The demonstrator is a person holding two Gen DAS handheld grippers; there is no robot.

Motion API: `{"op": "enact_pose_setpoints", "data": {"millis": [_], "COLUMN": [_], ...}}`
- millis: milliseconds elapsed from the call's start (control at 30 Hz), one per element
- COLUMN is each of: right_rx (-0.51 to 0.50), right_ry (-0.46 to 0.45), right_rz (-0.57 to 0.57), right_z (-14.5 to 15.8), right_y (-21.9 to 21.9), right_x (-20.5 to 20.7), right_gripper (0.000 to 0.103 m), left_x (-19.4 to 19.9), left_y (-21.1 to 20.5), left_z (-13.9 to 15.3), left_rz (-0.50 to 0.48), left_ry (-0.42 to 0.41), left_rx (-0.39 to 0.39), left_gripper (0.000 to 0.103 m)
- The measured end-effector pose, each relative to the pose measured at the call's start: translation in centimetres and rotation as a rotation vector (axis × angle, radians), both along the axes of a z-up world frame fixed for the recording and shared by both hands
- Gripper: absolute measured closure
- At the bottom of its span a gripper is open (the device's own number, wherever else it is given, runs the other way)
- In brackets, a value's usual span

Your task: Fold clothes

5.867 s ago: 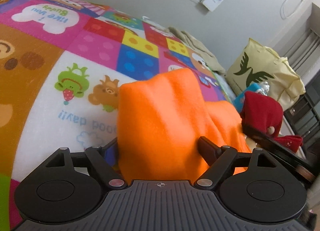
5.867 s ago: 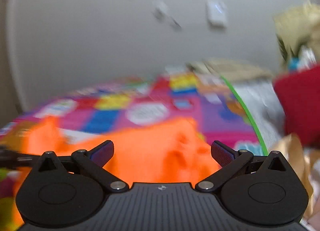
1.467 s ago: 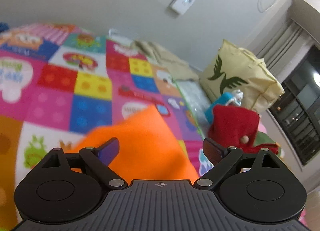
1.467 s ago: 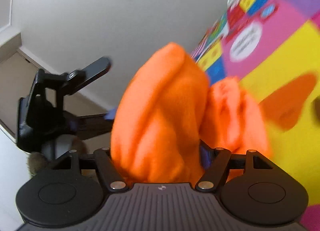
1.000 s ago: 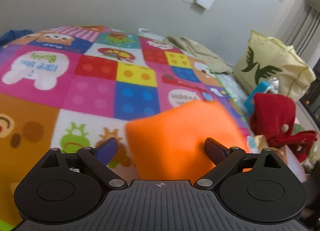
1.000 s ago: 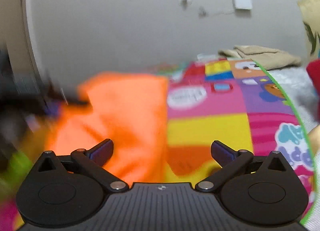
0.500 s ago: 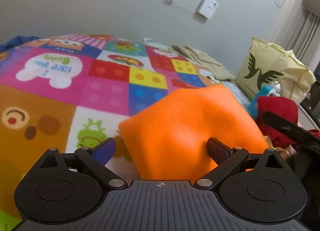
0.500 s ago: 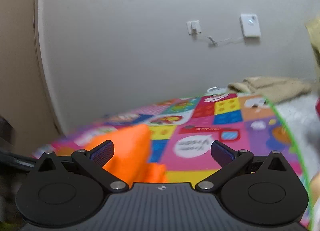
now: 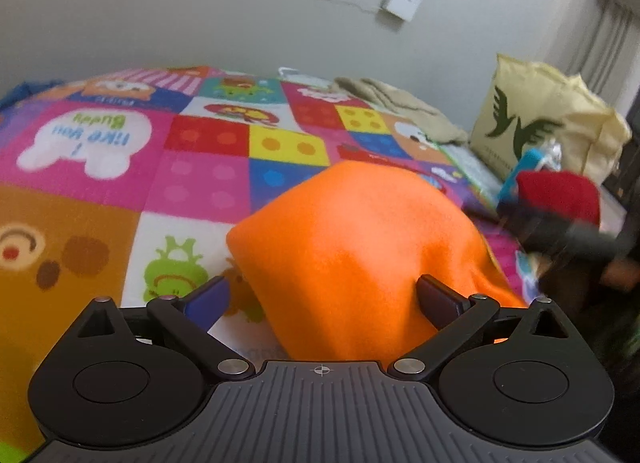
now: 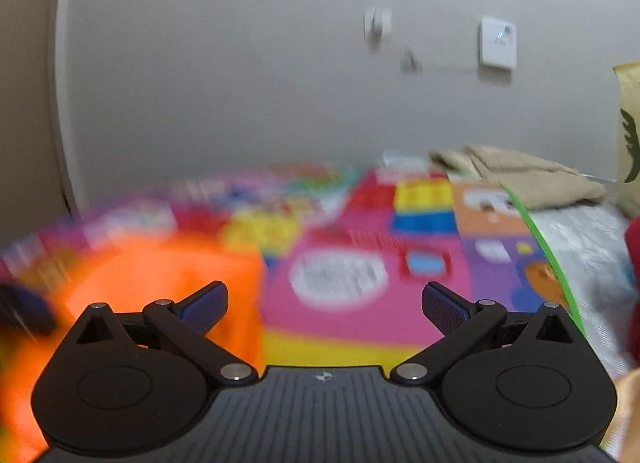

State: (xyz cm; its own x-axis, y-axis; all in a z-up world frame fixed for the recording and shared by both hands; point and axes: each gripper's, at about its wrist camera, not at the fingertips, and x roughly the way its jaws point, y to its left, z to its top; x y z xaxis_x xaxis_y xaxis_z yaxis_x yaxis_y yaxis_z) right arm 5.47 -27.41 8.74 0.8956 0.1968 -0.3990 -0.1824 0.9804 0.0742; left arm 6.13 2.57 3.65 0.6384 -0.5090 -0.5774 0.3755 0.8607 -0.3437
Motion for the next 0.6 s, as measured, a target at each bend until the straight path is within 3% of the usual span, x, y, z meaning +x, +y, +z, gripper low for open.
{"op": "enact_pose_setpoints", "data": {"millis": [67,100,200,233,367,533,600], "right_rx": [0.036,0.0,-0.332,-0.374,-0.168,-0.138,-0.155], "right_ry": [-0.008,0.007,0.119,0.169,0.266,0.158,0.171], "right_rz": [0.039,0.051,-0.016,-0.004,-0.039,0.031,0.073], "right_z": [1.2,1.2,-2.3,-4.0,-4.5,-3.3,-3.5], "right_y": [0.5,1.4,5.2,5.6,2.4,0.5,0.8], "right_x": [0.7,1.7,5.7,6.8,6.8,0.8,-1.4], "right_gripper": [0.0,0.0,0.0,0.0,0.0,0.0,0.0], "left_x": [-0.1,-0.1,-0.4,-0.6,-0.9,-0.8,-0.7], "left_y": [-0.5,-0.7,-0.7,-0.6,-0.6,-0.5,-0.4], "left_z": [0.0,0.0,0.2,0.2,0.0,-0.2,-0.3], "left_rz": [-0.004,-0.006,0.006,0.01,-0.004,-0.015,-0.017], "left_ry": [-0.01,-0.015,-0.026,-0.03,-0.029,-0.031,-0.026], "left_rx": [0.027,0.041,0.072,0.082,0.075,0.064,0.055], "left_gripper": [0.0,0.0,0.0,0.0,0.0,0.0,0.0]}}
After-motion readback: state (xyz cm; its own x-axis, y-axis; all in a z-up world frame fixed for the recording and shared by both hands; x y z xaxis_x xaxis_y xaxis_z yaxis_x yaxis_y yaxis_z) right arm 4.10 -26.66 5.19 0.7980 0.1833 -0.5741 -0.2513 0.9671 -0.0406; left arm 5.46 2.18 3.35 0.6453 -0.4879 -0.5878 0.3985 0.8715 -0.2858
